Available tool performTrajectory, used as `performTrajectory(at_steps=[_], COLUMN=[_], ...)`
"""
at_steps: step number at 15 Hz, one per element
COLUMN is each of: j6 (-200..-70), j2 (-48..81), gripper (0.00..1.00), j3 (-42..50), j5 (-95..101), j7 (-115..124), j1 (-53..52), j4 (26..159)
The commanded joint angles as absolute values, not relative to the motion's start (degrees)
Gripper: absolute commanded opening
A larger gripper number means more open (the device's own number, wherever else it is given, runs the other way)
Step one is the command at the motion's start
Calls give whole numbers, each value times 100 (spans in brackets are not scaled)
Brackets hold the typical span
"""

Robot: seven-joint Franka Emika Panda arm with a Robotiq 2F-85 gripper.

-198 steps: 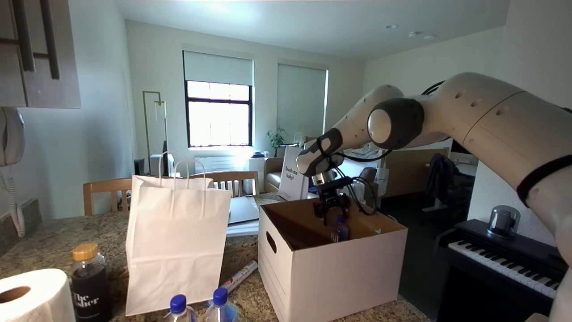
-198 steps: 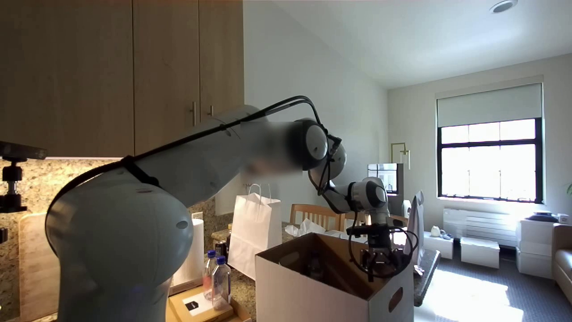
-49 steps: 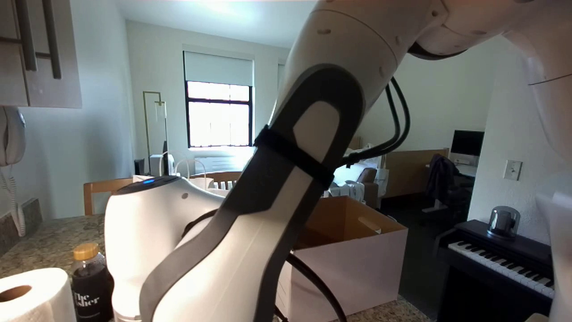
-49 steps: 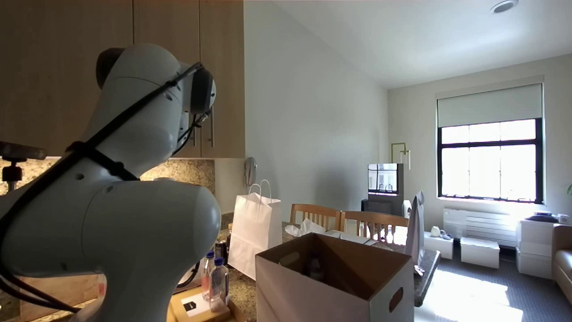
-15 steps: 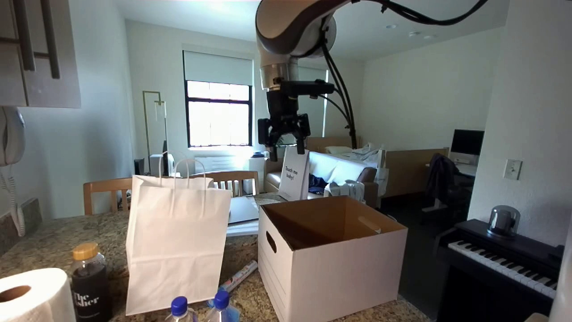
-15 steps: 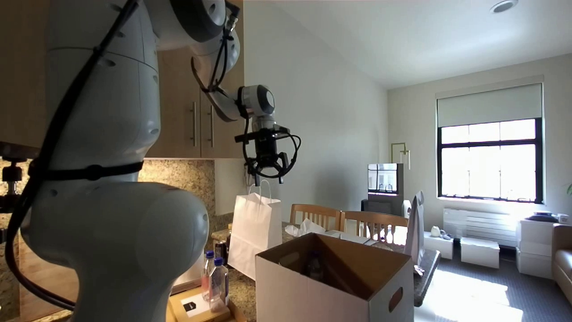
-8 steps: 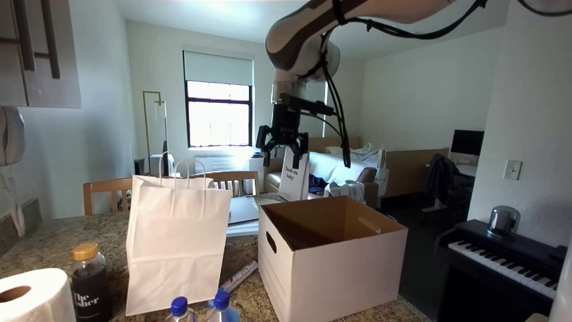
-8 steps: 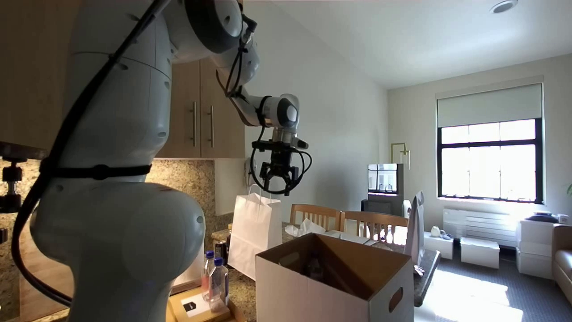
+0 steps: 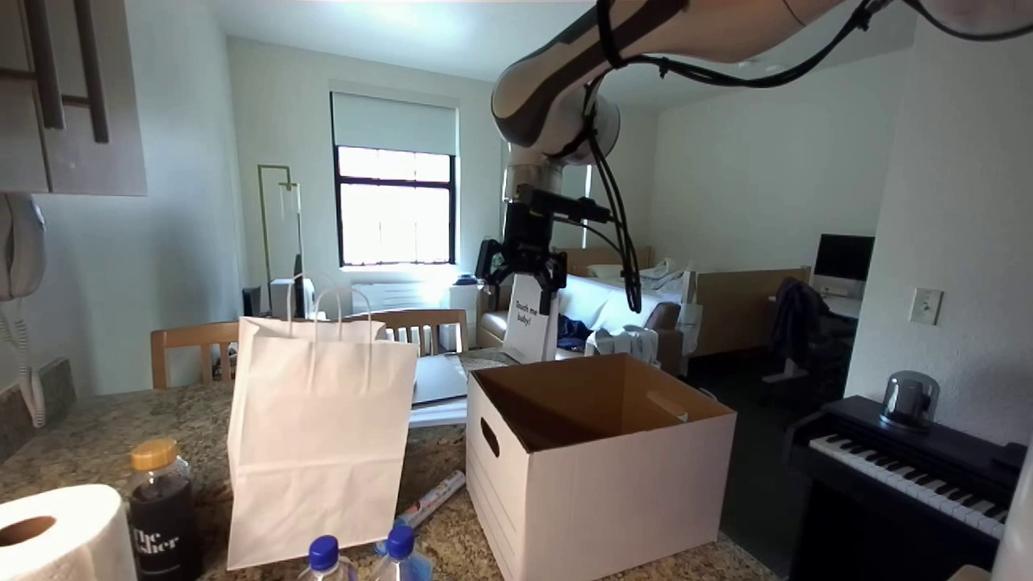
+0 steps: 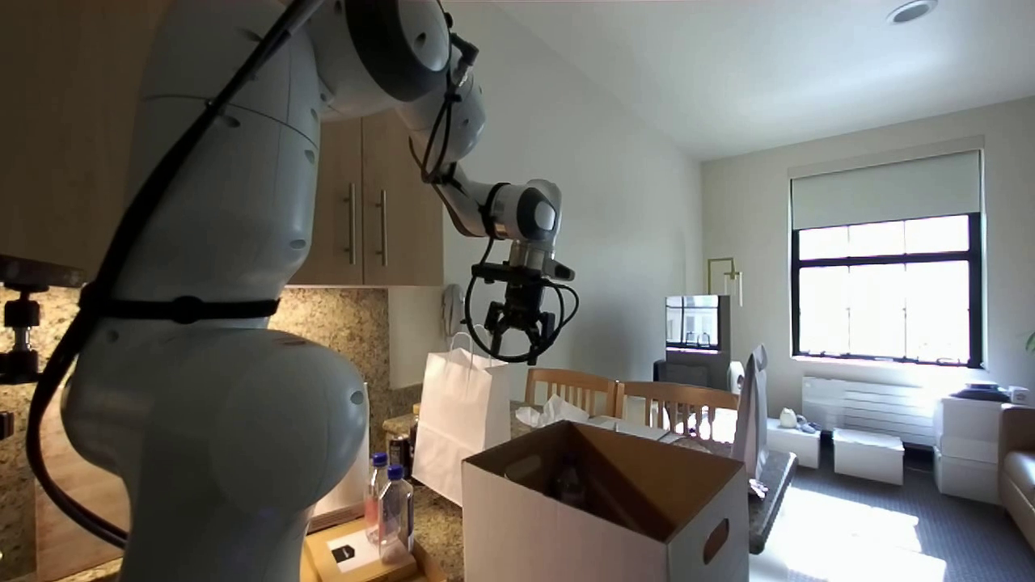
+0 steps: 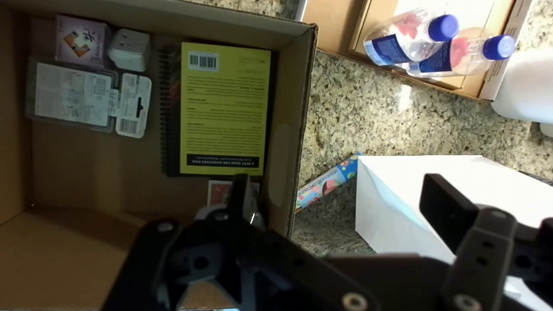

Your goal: Pick up the bottle from the box and put them on the counter

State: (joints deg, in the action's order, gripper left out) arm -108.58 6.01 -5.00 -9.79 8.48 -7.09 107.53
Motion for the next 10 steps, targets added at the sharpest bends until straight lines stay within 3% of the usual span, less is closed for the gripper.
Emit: performTrajectory(at_steps=[1, 8, 10], j6=[-10425, -9573, -9837], j2=[1106, 2334, 2203], gripper=[100, 100, 100], j3=[-510, -392, -408], j5=[-432, 541, 392], j7=[753, 818, 843], j1=[-700, -778, -741], j4=[10235, 9293, 9542])
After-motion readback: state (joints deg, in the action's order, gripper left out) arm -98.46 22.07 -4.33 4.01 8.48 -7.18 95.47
